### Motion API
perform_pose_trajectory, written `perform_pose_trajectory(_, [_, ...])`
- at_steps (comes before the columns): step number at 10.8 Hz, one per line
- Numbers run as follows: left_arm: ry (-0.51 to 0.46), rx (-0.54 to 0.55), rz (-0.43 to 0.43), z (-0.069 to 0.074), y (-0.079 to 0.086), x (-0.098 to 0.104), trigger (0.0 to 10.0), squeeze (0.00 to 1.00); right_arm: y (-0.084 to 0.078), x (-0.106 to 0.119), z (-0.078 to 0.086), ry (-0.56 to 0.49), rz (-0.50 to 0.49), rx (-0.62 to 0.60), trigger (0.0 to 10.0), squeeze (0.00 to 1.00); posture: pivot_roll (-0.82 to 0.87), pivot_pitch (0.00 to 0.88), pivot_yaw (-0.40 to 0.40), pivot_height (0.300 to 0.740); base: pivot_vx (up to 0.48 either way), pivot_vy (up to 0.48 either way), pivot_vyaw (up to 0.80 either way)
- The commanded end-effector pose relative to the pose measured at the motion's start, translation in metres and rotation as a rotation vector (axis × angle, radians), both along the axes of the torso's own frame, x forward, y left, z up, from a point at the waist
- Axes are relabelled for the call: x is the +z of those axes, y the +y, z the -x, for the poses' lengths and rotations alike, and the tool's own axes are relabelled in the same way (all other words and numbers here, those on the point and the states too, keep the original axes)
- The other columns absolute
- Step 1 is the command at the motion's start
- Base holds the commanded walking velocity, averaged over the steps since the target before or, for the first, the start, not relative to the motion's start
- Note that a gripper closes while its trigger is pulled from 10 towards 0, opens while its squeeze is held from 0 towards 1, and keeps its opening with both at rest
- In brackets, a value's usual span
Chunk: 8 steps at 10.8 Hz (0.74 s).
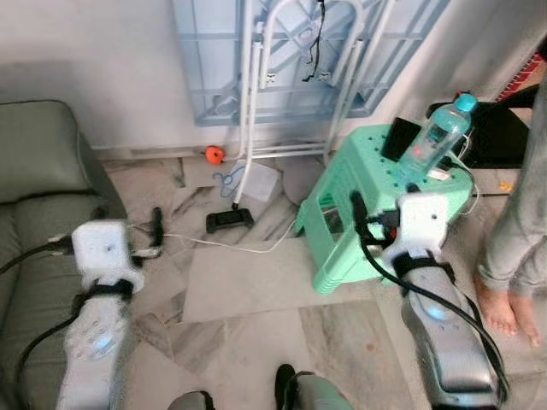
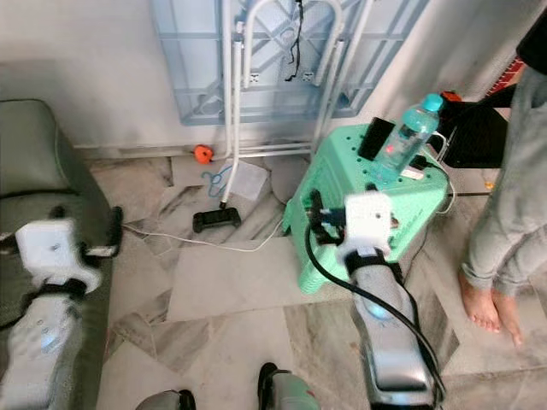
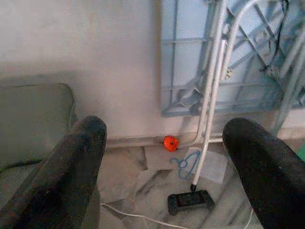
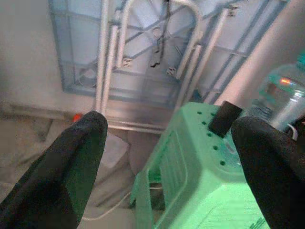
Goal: Move the pillow to the sofa
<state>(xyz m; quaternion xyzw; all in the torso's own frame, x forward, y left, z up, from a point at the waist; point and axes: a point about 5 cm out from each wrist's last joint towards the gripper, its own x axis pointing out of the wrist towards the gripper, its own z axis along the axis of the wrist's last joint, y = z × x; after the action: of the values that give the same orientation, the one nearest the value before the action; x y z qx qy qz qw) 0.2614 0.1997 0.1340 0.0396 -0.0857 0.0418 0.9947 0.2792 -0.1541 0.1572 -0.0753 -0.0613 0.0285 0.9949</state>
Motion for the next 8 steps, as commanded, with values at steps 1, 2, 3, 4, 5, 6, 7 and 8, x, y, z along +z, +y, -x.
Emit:
perform_pose_trajectory(1, [0.059,-0.006,0.019,0.004,0.0009,-0.0112,10.0,0.0,0.0021,-0.0021,0.0011,0.006,0.005,0.007,10.0,0.0,-0.01,0.227,-0.063,0.74,0.0,0.0,0.8])
perform_pose_trajectory(2, [0.058,-0.064,0.03,0.0044,-0.0061,-0.0092,10.0,0.0,0.0018,-0.0031,0.0022,0.01,0.006,0.007,10.0,0.0,-0.01,0.232,-0.06,0.74,0.0,0.0,0.8])
perform_pose_trajectory(3, [0.06,-0.065,0.031,0.0047,-0.0072,-0.01,10.0,0.0,0.0011,-0.0044,0.0033,0.014,0.006,0.006,10.0,0.0,-0.02,0.234,-0.059,0.74,0.0,0.0,0.8])
perform_pose_trajectory(4, [0.069,-0.042,0.015,0.0044,-0.0056,-0.0118,10.0,0.0,0.0018,-0.0054,0.0043,0.018,0.007,0.007,10.0,0.0,-0.02,0.237,-0.057,0.74,0.0,0.0,0.8])
perform_pose_trajectory(5, [0.095,0.0,-0.004,0.0031,-0.0026,-0.0135,10.0,0.0,0.0035,-0.0057,0.005,0.019,0.007,0.017,10.0,0.0,-0.02,0.241,-0.056,0.74,0.0,0.0,0.8])
perform_pose_trajectory(6, [0.096,-0.02,0.002,0.0023,-0.0034,-0.0132,10.0,0.0,0.004,-0.0059,0.005,0.02,0.008,0.02,10.0,0.0,-0.02,0.241,-0.056,0.74,0.0,0.0,0.8])
perform_pose_trajectory(7, [0.104,-0.05,0.013,0.0015,-0.0043,-0.0132,10.0,0.0,0.0049,-0.0057,0.0047,0.021,0.008,0.027,10.0,0.0,-0.02,0.246,-0.06,0.74,0.0,0.0,0.8])
perform_pose_trajectory(8, [0.094,-0.054,0.007,0.0011,-0.0047,-0.0116,10.0,0.0,0.0055,-0.0054,0.0045,0.02,0.009,0.03,10.0,0.0,-0.02,0.245,-0.06,0.74,0.0,0.0,0.8])
